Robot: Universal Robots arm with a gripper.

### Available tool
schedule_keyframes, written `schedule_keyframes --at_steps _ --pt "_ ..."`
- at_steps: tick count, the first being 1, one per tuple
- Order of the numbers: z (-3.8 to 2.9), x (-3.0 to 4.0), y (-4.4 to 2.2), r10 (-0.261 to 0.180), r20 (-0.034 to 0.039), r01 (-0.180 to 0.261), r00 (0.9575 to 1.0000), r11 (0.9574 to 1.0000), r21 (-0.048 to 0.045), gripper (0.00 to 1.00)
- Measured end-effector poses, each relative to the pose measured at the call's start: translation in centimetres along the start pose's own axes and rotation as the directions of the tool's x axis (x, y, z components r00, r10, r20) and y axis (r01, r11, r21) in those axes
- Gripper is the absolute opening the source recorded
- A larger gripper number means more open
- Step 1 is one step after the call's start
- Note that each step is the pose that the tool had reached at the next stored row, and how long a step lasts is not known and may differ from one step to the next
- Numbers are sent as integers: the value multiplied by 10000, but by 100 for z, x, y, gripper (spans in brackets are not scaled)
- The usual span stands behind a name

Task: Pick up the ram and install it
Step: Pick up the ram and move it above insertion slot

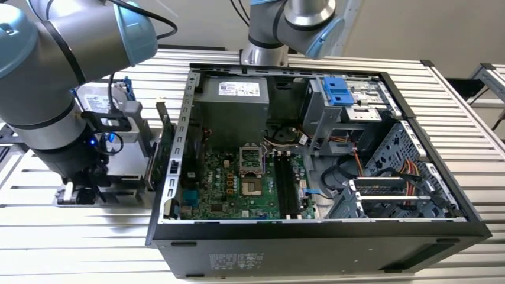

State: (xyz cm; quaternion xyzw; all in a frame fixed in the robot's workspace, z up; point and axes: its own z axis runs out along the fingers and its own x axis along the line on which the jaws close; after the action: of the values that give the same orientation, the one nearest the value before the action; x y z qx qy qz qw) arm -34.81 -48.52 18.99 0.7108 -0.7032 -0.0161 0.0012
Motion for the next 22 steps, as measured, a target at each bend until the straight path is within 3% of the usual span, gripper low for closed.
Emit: schedule_keyframes --at_steps 22 --pt "-1 0 0 -126 -3 126 9999 9999 -3 0"
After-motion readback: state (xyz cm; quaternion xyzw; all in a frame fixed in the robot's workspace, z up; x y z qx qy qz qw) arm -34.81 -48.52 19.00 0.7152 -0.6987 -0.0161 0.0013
